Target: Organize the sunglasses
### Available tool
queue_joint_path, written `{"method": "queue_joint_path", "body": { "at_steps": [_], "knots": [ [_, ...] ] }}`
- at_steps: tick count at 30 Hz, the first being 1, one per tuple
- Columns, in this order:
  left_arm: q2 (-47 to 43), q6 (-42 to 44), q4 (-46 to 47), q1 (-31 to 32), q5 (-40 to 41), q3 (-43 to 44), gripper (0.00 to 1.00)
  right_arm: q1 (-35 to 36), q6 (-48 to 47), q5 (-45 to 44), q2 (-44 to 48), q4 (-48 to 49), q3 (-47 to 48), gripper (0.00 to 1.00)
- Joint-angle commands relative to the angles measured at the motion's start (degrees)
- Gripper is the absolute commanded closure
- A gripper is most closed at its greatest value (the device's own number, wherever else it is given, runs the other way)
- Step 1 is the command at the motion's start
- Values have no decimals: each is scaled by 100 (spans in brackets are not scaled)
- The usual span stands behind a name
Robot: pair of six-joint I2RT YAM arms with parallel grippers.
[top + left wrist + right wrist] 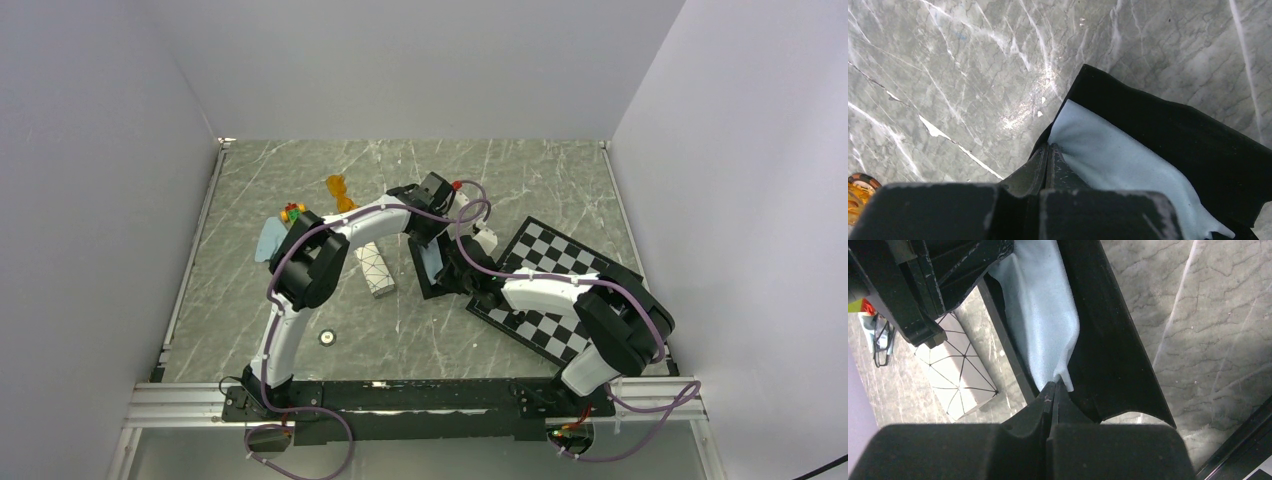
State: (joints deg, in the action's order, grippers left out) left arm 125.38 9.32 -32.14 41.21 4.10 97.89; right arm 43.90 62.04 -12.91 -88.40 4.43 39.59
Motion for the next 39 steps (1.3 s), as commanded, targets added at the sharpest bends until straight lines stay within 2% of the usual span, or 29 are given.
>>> {"method": "queue_joint_path", "body": {
  "at_steps": [1, 28, 39],
  "knots": [
    [-375, -42, -153, -14, 163, 155, 100, -22, 54, 24, 99, 76, 4, 100],
    [-624, -235, -312, -11, 47, 65, 100, -31, 153, 64, -31, -14, 32, 100],
    [-417, -202, -460, -8, 133, 32, 100, -31, 147, 78, 17, 6, 4, 100]
  ]
}}
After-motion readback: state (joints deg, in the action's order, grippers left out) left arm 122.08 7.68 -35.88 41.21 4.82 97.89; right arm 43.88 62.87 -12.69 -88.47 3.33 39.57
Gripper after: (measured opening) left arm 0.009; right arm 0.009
